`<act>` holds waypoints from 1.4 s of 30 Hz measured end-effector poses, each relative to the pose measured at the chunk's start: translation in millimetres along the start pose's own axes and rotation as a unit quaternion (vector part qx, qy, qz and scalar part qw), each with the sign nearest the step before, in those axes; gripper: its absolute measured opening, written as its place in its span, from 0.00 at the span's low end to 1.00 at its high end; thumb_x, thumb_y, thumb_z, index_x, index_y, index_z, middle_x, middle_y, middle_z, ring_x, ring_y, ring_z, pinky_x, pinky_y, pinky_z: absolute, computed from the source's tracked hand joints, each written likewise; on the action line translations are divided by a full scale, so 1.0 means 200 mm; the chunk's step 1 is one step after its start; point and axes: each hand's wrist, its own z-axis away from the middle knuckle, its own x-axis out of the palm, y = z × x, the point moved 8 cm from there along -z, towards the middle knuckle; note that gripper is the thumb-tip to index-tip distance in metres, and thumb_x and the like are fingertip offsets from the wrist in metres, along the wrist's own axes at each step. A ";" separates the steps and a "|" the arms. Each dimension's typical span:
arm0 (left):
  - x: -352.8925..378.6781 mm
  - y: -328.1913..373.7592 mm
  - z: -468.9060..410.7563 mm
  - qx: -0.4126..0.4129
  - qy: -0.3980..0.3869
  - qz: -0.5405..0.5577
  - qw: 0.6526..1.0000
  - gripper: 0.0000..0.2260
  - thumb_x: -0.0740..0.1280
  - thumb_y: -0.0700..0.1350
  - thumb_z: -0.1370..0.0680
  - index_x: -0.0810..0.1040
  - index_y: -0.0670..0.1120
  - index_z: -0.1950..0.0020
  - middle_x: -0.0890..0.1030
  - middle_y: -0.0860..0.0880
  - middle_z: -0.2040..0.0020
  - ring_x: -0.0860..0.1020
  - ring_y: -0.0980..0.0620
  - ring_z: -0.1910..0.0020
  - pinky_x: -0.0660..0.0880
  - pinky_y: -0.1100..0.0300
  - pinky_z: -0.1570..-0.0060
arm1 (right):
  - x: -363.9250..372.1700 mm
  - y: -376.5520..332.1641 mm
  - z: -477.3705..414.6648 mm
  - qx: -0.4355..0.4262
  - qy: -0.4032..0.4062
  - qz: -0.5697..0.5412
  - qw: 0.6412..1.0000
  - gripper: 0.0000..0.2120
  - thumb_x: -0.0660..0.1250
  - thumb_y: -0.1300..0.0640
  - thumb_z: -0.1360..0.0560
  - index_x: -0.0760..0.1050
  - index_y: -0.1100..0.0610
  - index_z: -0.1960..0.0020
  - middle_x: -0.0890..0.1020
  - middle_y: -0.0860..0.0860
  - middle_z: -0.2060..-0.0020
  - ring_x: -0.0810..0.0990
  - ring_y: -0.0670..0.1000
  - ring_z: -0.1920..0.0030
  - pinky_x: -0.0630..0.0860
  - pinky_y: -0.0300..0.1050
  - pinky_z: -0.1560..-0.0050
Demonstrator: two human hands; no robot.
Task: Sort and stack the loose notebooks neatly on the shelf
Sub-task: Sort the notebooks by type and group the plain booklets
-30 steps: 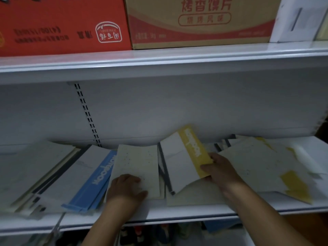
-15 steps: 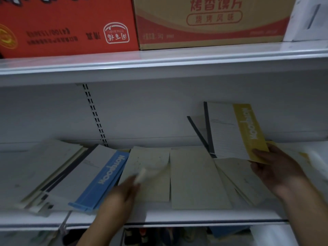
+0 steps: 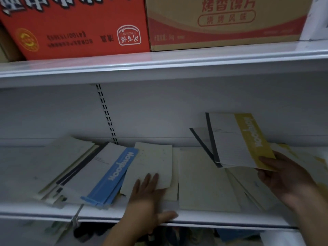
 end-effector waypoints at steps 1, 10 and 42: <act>-0.01 0.00 0.03 -0.004 0.010 -0.002 1.000 0.48 0.42 0.78 0.42 0.60 0.58 0.27 0.43 0.54 0.24 0.43 0.52 0.24 0.42 0.52 0.28 | -0.01 0.00 0.00 0.000 0.002 0.001 1.000 0.12 0.58 0.69 0.25 0.72 0.55 0.61 0.80 0.46 0.78 0.78 0.43 0.79 0.71 0.31 0.81; 0.04 -0.02 0.17 0.047 0.051 0.007 0.998 0.19 0.62 0.66 0.42 0.83 0.62 0.58 0.84 0.54 0.45 0.84 0.52 0.49 0.81 0.57 0.58 | 0.02 0.03 -0.02 0.011 -0.003 -0.002 1.000 0.12 0.58 0.68 0.25 0.73 0.55 0.60 0.81 0.46 0.77 0.79 0.43 0.78 0.71 0.31 0.80; -0.52 -0.26 0.29 -0.175 0.519 0.478 0.687 0.06 0.65 0.48 0.23 0.80 0.48 0.55 0.81 0.52 0.65 0.75 0.70 0.71 0.71 0.78 0.68 | -0.12 -0.05 0.11 -0.020 0.005 -0.081 0.996 0.12 0.64 0.66 0.30 0.80 0.54 0.66 0.82 0.48 0.73 0.79 0.44 0.75 0.71 0.32 0.80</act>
